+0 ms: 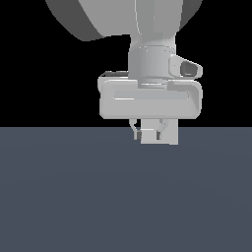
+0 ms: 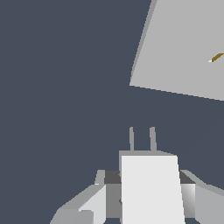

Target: Plug the charger into the wall socket.

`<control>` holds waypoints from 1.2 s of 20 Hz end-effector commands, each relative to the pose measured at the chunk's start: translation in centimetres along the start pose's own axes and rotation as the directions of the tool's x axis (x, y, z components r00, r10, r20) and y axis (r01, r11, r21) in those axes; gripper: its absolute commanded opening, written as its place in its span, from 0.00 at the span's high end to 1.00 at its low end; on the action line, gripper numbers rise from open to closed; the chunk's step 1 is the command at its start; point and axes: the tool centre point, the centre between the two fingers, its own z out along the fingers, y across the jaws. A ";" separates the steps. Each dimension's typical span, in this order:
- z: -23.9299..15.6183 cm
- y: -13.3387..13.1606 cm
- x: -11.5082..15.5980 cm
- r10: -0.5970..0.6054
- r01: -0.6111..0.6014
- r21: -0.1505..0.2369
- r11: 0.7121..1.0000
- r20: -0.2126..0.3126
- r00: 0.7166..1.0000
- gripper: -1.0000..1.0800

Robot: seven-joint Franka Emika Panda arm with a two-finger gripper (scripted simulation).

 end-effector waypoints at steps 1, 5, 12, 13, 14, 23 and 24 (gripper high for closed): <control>-0.6 1.1 0.4 0.059 -0.059 -0.014 0.998 0.000 0.998 1.00; -1.3 2.4 0.8 0.123 -0.123 -0.029 0.992 0.000 0.992 1.00; -1.8 3.4 1.0 0.173 -0.173 -0.042 0.984 0.000 0.985 1.00; -1.8 3.4 1.0 0.174 -0.174 -0.042 0.984 0.000 0.985 1.00; -1.8 3.4 1.0 0.174 -0.174 -0.042 0.984 0.000 0.985 1.00; -1.7 3.6 1.6 0.173 -0.173 -0.042 0.984 0.000 0.985 1.00; -1.6 3.6 1.9 0.173 -0.173 -0.042 0.984 0.000 0.985 1.00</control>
